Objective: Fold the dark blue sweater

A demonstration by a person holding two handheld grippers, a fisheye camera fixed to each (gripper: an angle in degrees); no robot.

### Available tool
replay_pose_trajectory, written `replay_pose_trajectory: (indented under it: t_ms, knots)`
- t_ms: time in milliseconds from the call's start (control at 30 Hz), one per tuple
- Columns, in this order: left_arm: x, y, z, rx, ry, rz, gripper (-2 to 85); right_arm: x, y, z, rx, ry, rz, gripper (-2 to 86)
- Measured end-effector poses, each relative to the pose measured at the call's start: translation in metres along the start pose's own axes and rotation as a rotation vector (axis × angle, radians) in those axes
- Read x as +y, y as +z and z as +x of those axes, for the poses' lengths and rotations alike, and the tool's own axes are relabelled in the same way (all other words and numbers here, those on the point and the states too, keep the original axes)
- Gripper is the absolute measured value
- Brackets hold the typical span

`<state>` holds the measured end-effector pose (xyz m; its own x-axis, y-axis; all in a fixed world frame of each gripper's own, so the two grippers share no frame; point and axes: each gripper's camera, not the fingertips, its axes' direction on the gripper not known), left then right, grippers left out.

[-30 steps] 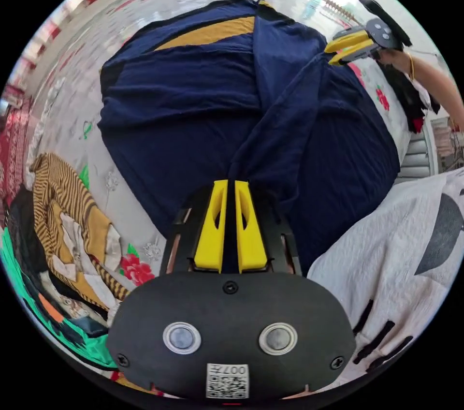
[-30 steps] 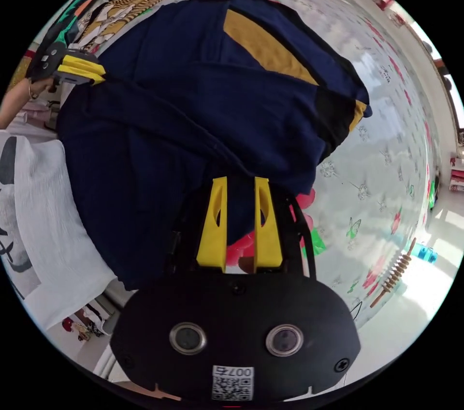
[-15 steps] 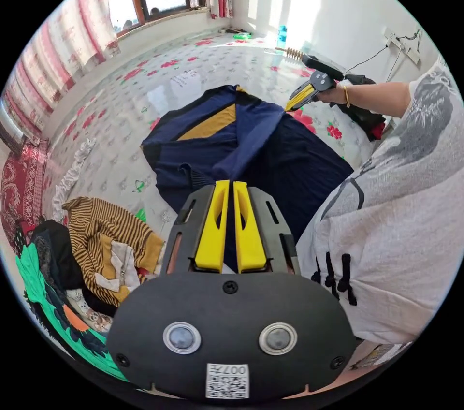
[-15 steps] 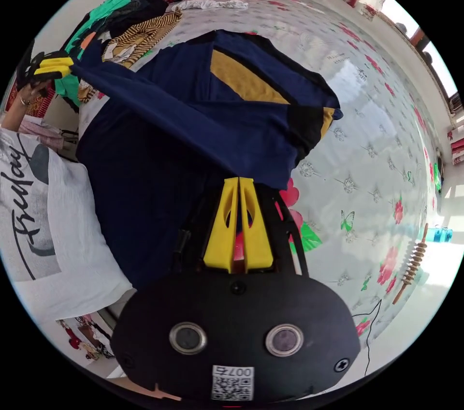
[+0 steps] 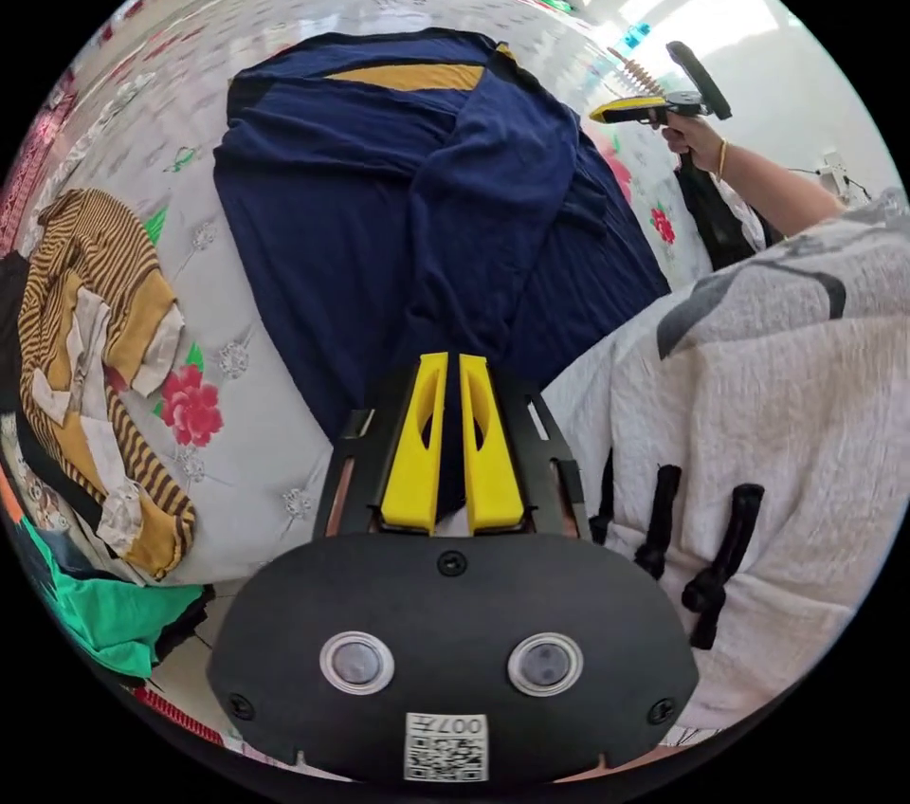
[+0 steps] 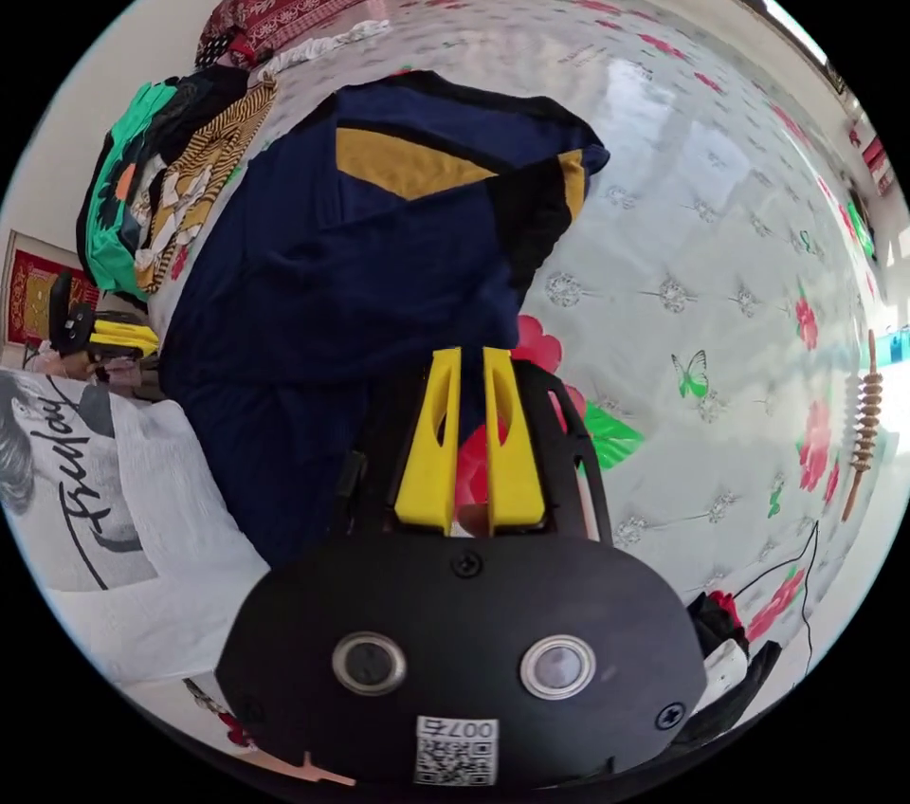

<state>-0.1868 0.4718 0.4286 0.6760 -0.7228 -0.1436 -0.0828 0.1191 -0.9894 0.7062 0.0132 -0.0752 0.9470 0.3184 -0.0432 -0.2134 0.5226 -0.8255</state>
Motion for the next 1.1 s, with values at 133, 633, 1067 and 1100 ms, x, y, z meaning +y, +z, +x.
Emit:
replay_pose_trajectory:
  t_ms: [133,633,1067,1100]
  knots:
    - [-0.041,0.02,-0.016,0.019,-0.007,-0.026,0.1,-0.015,0.032,0.019,-0.058,0.026,-0.109,1.1]
    - [-0.073,0.045,-0.013,-0.03,0.062,-0.1,3.1,-0.014,-0.017,0.107,-0.095,0.259,0.126,0.7]
    - [-0.084,0.071,-0.015,-0.034,-0.003,-0.177,0.5,-0.146,0.053,0.127,0.182,0.263,0.051,0.1]
    - [-0.084,0.071,-0.017,-0.022,-0.014,-0.174,0.4,-0.145,0.053,0.13,0.169,0.265,0.055,0.0]
